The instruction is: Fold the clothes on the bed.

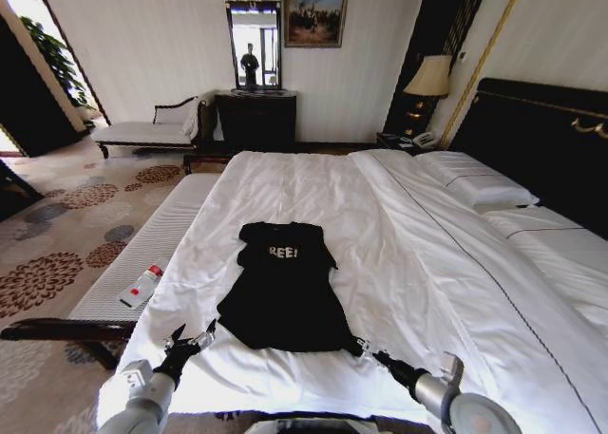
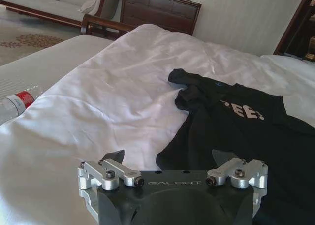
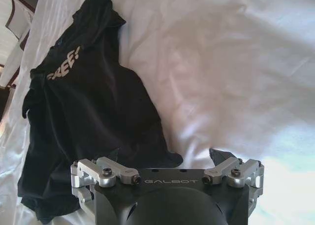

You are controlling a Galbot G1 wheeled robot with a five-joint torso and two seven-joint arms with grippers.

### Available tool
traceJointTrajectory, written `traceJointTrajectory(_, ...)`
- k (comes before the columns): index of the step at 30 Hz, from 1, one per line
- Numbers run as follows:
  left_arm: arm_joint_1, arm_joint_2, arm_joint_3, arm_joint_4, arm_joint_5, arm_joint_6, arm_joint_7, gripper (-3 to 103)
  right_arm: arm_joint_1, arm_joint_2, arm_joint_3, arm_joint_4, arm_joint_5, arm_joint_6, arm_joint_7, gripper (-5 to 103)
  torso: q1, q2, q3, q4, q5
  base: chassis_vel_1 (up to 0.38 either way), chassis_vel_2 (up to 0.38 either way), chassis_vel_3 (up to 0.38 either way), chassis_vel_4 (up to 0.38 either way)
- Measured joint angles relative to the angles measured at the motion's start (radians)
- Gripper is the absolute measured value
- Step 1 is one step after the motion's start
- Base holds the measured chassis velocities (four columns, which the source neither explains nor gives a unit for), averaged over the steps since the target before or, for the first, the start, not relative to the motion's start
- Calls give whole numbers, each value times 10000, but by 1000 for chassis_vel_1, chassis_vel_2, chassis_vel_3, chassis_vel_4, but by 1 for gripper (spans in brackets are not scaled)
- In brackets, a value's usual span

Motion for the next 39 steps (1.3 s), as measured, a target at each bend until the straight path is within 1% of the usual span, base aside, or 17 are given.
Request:
traceJointTrajectory(12,-118,147,192,-12,-5,79,-186,100,569,425,-123,-301,662,-185,224,101,0,1,0,3,-1,0,0,0,0)
traceJointTrajectory(14,-168,174,164,-6,-54,84,-207,100,566,424,-169,-320,662,-195,246,92,0,1,0,2,-2,0,0,0,0)
traceJointTrajectory(15,-168,174,164,-6,-54,84,-207,100,566,424,-169,-320,662,-195,246,92,0,1,0,2,-2,0,0,0,0)
traceJointTrajectory(17,-216,179,178,19,-84,93,-249,100,582,421,-223,-372,645,-195,246,82,0,0,0,1,-2,0,0,0,0)
traceJointTrajectory(18,-226,180,186,22,-87,96,-252,100,597,421,-243,-380,641,-195,248,82,-1,0,0,0,-2,0,0,0,0)
traceJointTrajectory(21,-267,209,200,23,-124,118,-290,100,710,397,-362,-441,629,-205,295,65,0,0,0,2,-2,0,0,0,0)
traceJointTrajectory(23,-270,215,193,21,-137,120,-294,100,731,390,-368,-451,633,-212,307,65,0,0,0,2,-2,0,0,0,0)
traceJointTrajectory(26,-298,234,92,17,-248,134,-319,100,813,358,-390,-458,746,-262,425,48,0,0,0,3,-2,0,0,0,0)
traceJointTrajectory(27,-298,234,92,17,-248,134,-319,100,813,358,-390,-458,746,-262,425,48,0,0,0,3,-2,0,0,0,0)
traceJointTrajectory(28,-324,236,65,25,-287,141,-327,100,815,351,-420,-455,757,-280,461,42,0,0,0,3,-1,0,0,0,0)
traceJointTrajectory(29,-348,238,53,33,-312,145,-333,100,811,345,-453,-448,756,-293,477,42,0,0,0,2,-1,0,0,0,0)
traceJointTrajectory(31,-409,238,17,34,-384,156,-360,100,800,345,-517,-440,752,-306,511,32,0,0,0,2,-2,0,0,0,0)
traceJointTrajectory(33,-429,238,-12,29,-426,166,-372,100,802,353,-538,-437,750,-310,534,27,0,0,0,2,-2,0,0,0,0)
traceJointTrajectory(34,-439,238,-44,21,-467,174,-379,100,806,362,-545,-435,750,-316,552,27,0,0,0,1,-2,0,0,0,0)
traceJointTrajectory(35,-441,238,-75,18,-494,182,-381,100,811,367,-546,-424,752,-324,571,16,0,0,0,2,-1,0,0,0,0)
traceJointTrajectory(37,-424,239,-120,18,-512,194,-372,100,809,378,-546,-396,757,-334,594,16,0,0,0,2,-1,0,0,0,0)
traceJointTrajectory(39,-371,231,-138,49,-514,202,-326,100,767,408,-522,-312,797,-352,631,5,0,0,0,3,-1,0,0,0,0)
